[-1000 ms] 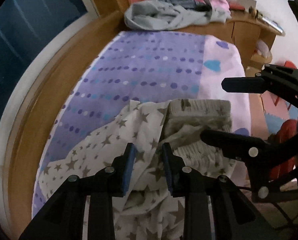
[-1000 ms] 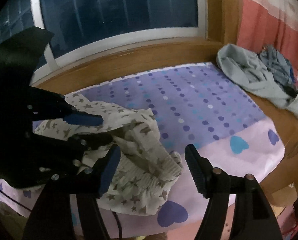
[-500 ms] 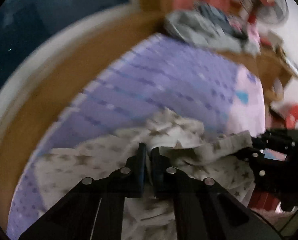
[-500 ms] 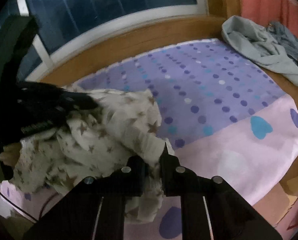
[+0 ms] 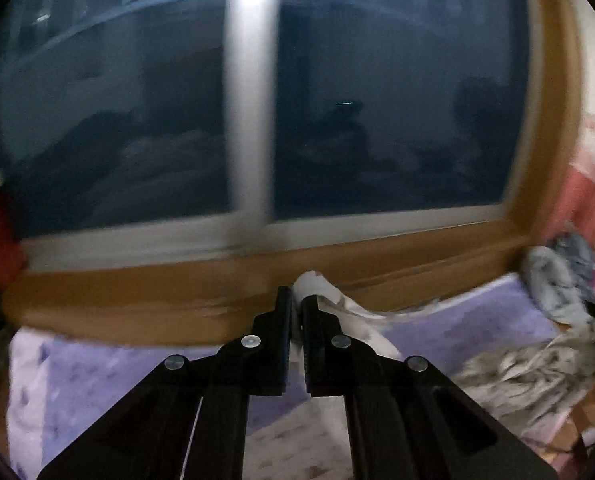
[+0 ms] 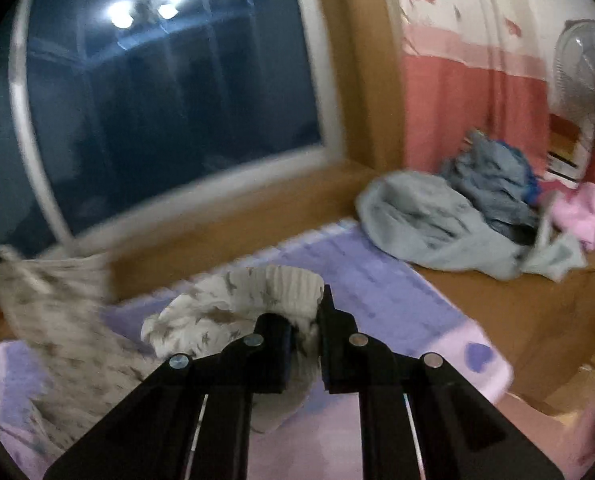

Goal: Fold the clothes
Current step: 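Lay the star-print garment flat on the sheet and open both grippers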

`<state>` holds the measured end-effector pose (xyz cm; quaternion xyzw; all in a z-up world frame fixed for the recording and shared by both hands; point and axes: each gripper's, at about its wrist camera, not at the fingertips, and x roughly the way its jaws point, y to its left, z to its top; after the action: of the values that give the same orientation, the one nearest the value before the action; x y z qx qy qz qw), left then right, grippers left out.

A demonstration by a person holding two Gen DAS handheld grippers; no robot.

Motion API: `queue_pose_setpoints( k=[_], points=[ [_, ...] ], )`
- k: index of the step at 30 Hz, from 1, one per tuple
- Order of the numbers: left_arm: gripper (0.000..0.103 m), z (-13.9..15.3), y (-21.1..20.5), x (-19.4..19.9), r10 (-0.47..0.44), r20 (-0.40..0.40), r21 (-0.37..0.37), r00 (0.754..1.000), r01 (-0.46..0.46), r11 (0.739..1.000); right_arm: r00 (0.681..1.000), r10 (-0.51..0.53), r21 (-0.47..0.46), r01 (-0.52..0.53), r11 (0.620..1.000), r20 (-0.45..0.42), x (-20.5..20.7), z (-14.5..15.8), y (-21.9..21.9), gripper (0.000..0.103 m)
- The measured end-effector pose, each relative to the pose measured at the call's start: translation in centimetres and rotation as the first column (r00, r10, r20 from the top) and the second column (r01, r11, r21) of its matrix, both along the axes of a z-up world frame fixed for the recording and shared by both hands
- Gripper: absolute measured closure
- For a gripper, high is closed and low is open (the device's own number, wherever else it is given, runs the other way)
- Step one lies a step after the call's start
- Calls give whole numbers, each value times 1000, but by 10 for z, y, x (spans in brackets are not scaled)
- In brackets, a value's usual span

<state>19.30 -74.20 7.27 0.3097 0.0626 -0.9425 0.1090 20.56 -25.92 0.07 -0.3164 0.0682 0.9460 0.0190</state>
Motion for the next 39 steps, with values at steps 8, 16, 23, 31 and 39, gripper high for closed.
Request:
queue_pose_setpoints(
  k=[8, 16, 23, 31, 39],
  points=[
    [98, -98, -52, 40, 140, 255, 109, 957, -172, 979, 929, -4, 143, -53, 988, 370, -13, -82, -3, 84],
    [86, -132, -48, 84, 146, 373, 141, 916, -211, 967, 965, 180, 141, -208, 968, 191, -21, -15, -29, 31],
    [81, -127, -51, 96, 135, 324, 233, 936, -217, 948, 917, 321, 86, -349, 933, 238, -78, -40, -64, 31],
    [81, -115, -11, 66, 38, 295, 240, 955, -112, 964, 836, 379, 60, -436, 898, 398, -156, -105, -81, 31],
    [81, -120, 36, 42, -97, 277, 289, 956, 13, 957, 839, 407, 137, -479, 867, 360, -150, -97, -93, 96]
  ],
)
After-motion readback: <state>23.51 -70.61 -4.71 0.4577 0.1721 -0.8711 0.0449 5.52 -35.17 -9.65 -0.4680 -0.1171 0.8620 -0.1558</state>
